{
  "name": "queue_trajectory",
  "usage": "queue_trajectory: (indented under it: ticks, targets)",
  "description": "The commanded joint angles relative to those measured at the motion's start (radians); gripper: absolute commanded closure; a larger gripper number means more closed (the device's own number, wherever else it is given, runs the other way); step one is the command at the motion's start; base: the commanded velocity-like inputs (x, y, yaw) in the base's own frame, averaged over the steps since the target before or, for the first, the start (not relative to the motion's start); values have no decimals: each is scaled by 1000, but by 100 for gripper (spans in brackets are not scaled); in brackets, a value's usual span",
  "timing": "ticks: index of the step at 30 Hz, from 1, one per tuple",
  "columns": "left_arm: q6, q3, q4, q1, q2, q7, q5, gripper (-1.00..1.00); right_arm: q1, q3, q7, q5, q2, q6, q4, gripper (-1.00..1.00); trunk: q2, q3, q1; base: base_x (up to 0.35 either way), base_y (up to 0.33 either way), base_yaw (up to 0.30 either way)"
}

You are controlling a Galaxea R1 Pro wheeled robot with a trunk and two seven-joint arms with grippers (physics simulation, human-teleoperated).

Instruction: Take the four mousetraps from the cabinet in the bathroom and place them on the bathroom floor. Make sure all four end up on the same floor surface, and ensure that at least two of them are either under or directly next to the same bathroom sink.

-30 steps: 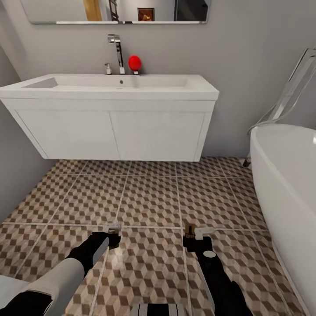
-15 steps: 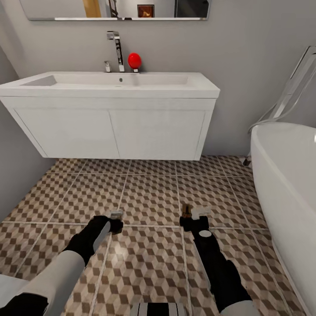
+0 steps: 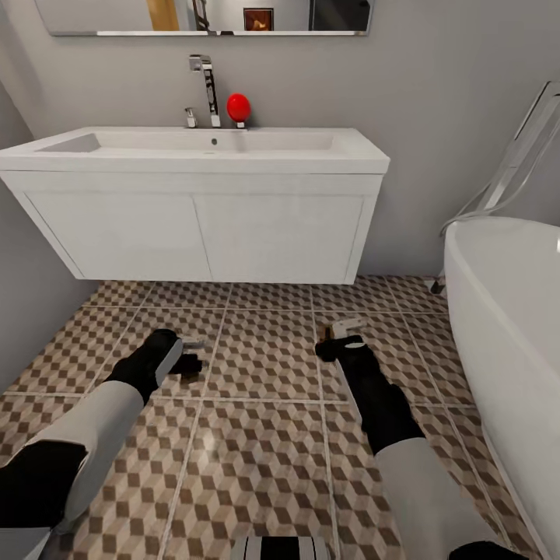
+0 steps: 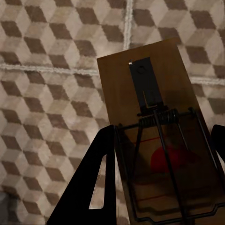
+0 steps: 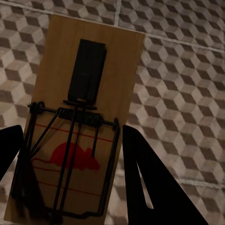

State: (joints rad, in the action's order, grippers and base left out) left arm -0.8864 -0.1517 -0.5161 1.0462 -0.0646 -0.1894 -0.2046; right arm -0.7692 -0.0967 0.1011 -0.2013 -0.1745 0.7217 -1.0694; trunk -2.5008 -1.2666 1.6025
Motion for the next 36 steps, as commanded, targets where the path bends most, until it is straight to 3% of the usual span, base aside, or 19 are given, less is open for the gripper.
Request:
queue_trajectory:
  ticks: [1,6,18,36]
  targets:
    - [19,-9,11,2,-3,-7,-11,100,-10,-2,0,3,0,6,10,100,0,-1,0,0,0,0]
    - [91,-11,30,4,-4,-1,-13,100,-25,-6,-8,2,0,8,26,100,0,-1,0,0,0,0]
    - [100,-18,-51,6,-6,13,-15,100,-27,-9,-9,2,0,6,25,100,0,-1,0,0,0,0]
    - [101,-17,-54,6,-7,13,-13,100,-27,-9,-8,2,0,5,22,100,-5,-82,8,0,0,0]
